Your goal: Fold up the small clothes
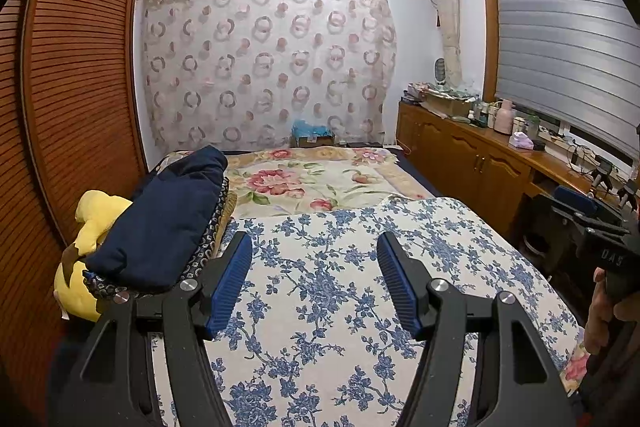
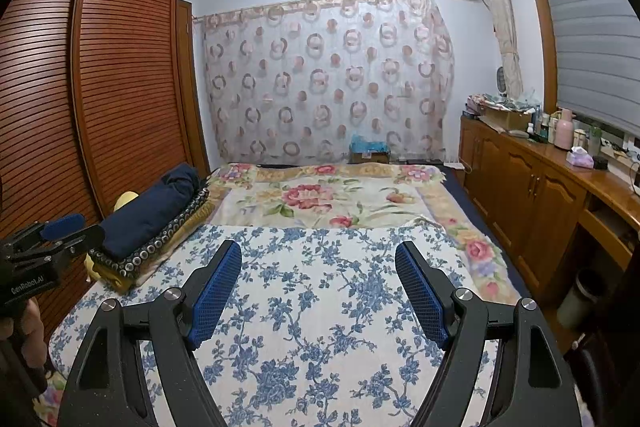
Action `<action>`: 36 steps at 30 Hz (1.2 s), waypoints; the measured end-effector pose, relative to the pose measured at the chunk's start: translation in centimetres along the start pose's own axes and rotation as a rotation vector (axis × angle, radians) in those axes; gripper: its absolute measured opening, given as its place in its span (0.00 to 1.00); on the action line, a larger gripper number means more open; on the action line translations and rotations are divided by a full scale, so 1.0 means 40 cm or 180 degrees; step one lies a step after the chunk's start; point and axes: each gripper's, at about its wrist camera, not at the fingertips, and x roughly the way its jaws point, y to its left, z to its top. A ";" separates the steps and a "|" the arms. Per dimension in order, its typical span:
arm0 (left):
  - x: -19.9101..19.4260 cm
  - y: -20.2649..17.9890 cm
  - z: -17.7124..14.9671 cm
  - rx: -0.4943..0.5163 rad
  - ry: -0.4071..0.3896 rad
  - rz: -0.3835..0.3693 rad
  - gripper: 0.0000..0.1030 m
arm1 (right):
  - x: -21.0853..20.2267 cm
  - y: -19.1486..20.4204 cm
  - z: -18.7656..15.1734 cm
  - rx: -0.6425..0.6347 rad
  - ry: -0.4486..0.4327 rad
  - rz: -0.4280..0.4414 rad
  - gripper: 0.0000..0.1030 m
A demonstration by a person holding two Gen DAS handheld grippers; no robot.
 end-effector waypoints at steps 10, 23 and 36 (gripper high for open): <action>0.001 0.004 -0.001 -0.0012 -0.0030 0.0059 0.65 | -0.003 -0.019 0.002 -0.0014 -0.0002 0.0007 0.79; 0.003 0.007 -0.001 -0.0007 -0.0033 0.0058 0.66 | -0.007 -0.050 0.007 -0.0020 -0.0014 0.0032 0.79; -0.004 0.021 0.009 -0.0024 -0.0056 0.0108 0.66 | -0.008 -0.061 0.008 -0.0027 -0.0015 0.0038 0.79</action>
